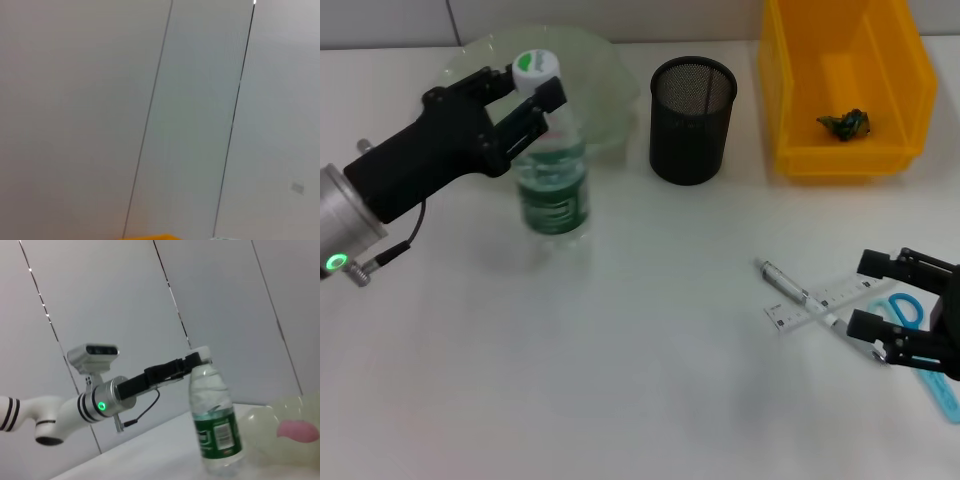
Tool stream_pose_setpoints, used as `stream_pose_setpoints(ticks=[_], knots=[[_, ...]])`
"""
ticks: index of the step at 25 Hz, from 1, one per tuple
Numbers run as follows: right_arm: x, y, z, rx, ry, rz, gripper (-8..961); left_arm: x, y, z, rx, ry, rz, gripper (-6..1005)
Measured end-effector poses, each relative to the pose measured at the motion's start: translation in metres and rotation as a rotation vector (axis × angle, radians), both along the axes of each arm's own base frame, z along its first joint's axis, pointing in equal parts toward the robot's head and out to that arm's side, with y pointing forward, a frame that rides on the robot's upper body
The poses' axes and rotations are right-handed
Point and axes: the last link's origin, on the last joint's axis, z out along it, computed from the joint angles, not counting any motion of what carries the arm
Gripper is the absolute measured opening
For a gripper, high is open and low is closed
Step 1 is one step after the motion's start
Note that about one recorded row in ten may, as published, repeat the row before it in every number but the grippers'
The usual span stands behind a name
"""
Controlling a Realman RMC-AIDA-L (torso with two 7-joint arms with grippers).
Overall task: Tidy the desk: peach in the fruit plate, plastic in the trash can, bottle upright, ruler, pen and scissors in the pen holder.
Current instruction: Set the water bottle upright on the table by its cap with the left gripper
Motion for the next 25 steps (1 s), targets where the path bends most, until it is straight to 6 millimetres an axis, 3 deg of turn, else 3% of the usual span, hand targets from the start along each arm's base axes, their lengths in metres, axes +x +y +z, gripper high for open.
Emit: stream_pose_setpoints(ticks=[10,25], knots=[[-0.008,0.010,-0.007,-0.018,0.010,0.015,816,-0.017,-0.016,-0.010,0.118,0.006,-0.037,448],[-0.013,0.018,-0.016,-0.019,0.014,0.007,816,-0.014,-0.018,-0.025,0.174,0.012,-0.064,448]])
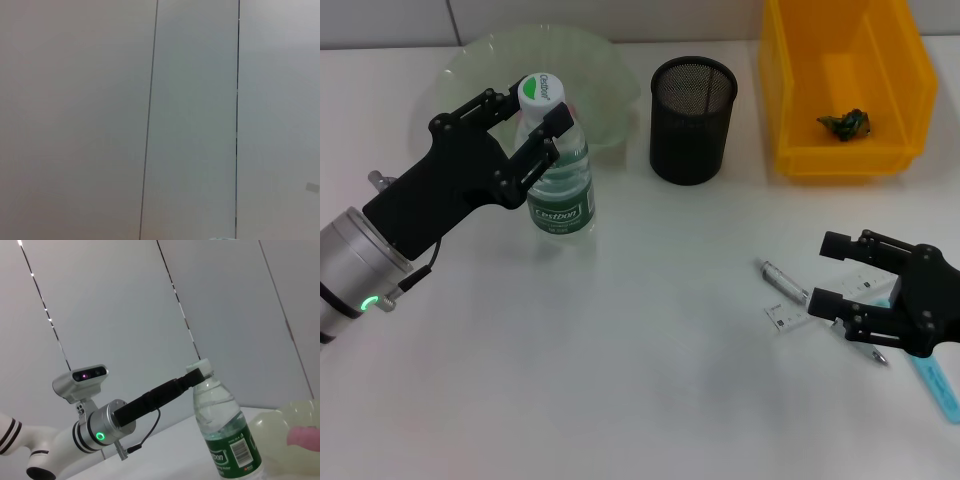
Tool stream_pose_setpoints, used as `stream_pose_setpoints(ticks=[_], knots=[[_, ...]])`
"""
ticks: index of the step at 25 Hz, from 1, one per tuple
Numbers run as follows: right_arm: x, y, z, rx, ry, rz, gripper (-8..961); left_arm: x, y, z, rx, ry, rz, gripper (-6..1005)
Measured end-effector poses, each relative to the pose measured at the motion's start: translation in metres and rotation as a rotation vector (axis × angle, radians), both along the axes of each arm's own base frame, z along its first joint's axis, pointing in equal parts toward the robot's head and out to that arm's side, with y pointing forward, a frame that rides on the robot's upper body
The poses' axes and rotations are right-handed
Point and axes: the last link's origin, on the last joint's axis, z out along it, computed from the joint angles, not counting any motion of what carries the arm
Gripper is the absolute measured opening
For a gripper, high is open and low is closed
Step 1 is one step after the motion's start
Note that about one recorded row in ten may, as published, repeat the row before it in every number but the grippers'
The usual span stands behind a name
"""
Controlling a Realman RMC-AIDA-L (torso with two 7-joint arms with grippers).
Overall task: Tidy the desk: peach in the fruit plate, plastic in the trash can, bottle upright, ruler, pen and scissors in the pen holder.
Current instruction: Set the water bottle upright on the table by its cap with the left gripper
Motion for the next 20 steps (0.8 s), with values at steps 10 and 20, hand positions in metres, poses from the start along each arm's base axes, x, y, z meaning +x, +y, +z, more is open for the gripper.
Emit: stream_pose_setpoints(ticks=[10,20], knots=[[-0.003,0.003,-0.001,0.001,0.001,0.012,816,0.000,0.002,-0.004,0.009,0.001,0.014,447],[-0.003,0.003,-0.001,-0.002,0.000,0.015,816,-0.007,0.005,-0.012,0.006,0.060,0.058,446]])
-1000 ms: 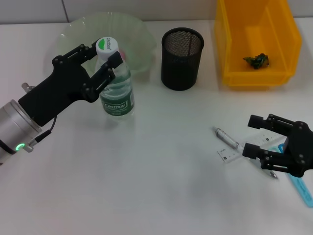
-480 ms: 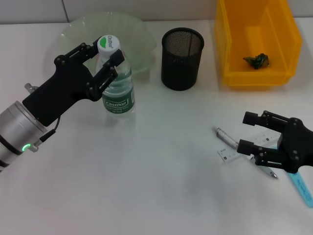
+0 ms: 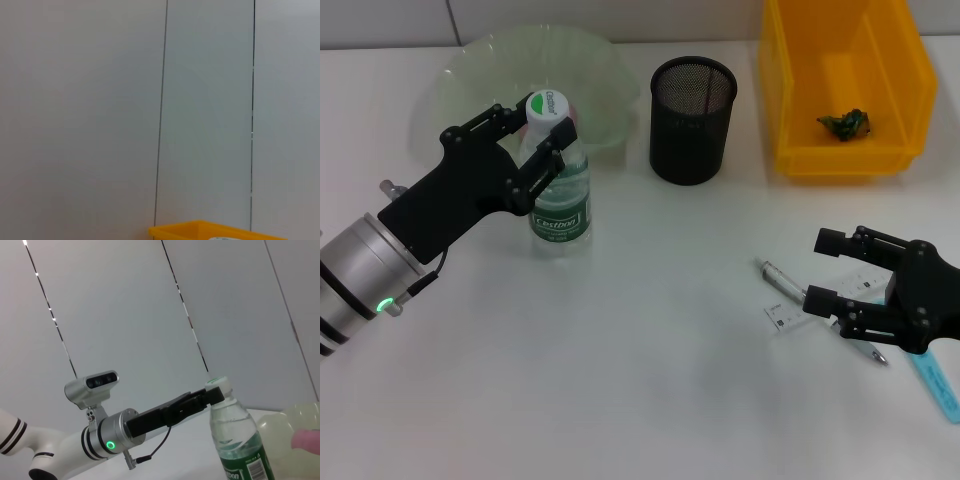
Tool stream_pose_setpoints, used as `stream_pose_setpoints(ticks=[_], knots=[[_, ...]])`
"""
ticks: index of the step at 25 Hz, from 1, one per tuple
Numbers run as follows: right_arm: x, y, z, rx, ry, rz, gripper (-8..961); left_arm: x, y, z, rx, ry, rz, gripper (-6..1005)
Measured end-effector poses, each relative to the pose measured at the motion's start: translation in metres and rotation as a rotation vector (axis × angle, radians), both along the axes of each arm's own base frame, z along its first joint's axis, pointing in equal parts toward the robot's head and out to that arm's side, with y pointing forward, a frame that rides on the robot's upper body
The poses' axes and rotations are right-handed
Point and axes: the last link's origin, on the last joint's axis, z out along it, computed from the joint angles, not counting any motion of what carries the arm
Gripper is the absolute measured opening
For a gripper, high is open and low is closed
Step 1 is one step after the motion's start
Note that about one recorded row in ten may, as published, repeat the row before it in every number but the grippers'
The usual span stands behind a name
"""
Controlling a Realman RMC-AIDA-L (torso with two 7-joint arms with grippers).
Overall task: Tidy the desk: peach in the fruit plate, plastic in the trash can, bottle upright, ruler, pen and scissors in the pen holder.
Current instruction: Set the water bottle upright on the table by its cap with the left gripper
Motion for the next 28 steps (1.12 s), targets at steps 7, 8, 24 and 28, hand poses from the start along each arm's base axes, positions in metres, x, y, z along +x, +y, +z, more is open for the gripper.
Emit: stream_pose_setpoints(ticks=[7,8,24,28], knots=[[0.000,0.000,0.000,-0.001,0.000,0.000,816,-0.001,0.000,-0.001,0.008,0.020,-0.004,447],[0.000,0.000,0.000,-0.001,0.000,0.000,816,-0.001,0.000,-0.002,0.008,0.022,-0.005,447],[0.000,0.001,0.000,-0.001,0.002,-0.002,817,0.000,-0.005,0.002,0.027,0.002,-0.025,659],[0.000,0.001,0.001,0.005,0.006,-0.005,817,0.002,-0.013,0.010,0.051,-0.050,-0.059,776]])
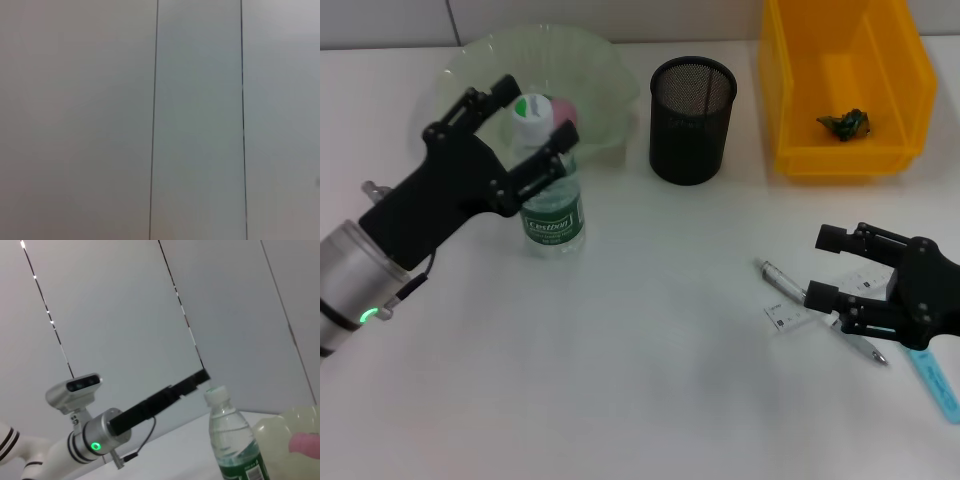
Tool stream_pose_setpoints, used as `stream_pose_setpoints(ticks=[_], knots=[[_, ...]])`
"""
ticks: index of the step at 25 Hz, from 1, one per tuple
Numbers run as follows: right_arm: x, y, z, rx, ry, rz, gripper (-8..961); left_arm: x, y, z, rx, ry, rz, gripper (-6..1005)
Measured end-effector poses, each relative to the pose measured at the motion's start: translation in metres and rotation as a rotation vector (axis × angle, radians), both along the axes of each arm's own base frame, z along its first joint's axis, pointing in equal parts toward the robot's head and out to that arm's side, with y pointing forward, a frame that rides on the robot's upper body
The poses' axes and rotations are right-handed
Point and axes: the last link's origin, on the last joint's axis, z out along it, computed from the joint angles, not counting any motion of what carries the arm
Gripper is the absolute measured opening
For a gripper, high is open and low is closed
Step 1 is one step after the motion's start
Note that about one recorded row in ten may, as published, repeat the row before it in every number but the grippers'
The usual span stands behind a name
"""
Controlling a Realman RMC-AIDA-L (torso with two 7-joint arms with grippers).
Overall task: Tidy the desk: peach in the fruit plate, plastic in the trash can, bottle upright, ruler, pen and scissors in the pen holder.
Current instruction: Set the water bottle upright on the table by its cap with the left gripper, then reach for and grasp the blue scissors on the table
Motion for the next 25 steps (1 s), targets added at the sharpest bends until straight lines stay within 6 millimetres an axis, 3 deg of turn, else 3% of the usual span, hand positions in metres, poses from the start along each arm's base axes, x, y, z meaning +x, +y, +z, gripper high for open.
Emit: stream_pose_setpoints(ticks=[2,7,12,16,17,25], knots=[[-0.001,0.002,0.002,0.009,0.009,-0.005,817,-0.001,-0.005,0.006,0.022,-0.036,-0.006,834],[-0.002,0.012,0.014,0.036,0.033,-0.036,817,-0.007,-0.020,0.021,0.035,-0.115,-0.017,830],[-0.009,0.034,0.051,0.027,0.010,-0.103,817,-0.018,-0.042,0.021,-0.127,-0.048,-0.068,829],[-0.021,0.054,0.085,-0.042,-0.115,-0.194,817,-0.023,-0.058,0.007,-0.343,0.082,-0.148,829],[-0.031,0.061,0.098,-0.101,-0.209,-0.262,817,-0.024,-0.061,0.002,-0.393,0.111,-0.158,829],[-0.074,0.064,0.107,-0.224,-0.532,-0.445,811,-0.023,-0.056,-0.009,-0.409,0.148,-0.138,829]])
